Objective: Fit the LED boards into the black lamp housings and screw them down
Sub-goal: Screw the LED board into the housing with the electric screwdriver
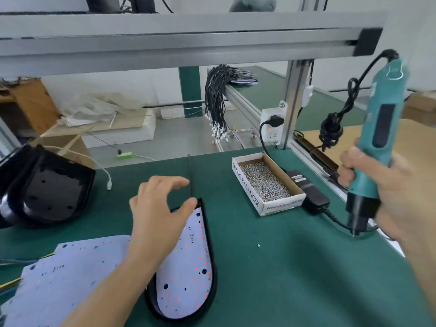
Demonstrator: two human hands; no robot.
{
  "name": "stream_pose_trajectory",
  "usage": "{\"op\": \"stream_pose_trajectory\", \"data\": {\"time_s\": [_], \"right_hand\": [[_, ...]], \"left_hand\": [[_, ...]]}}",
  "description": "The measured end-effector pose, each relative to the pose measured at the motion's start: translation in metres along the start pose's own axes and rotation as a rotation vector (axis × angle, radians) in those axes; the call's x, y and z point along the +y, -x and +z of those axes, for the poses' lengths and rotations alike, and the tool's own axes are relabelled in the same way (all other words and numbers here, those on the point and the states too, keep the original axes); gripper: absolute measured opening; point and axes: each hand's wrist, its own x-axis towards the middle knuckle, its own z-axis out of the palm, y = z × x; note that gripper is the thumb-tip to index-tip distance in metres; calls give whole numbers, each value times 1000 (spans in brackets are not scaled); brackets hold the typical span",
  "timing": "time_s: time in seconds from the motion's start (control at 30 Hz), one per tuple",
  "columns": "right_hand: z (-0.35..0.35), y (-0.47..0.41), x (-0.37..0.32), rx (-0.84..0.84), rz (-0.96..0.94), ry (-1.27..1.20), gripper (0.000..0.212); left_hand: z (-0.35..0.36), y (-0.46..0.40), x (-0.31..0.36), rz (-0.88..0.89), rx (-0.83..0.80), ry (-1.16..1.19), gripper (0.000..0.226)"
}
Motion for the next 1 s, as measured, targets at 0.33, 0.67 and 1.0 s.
{"op": "stream_pose_trajectory", "data": {"time_s": [0.33, 0.67, 1.0], "right_hand": [[17, 20, 6, -68, 108, -2, 43], [24, 26, 4, -11, 65, -53, 17], [43, 24, -11, -42, 74, -190, 18]], "left_hand": [[84, -7, 42, 418, -885, -362, 26], [102, 0, 39, 384, -799, -403, 17], [55, -9, 46, -66, -674, 492, 15]]}}
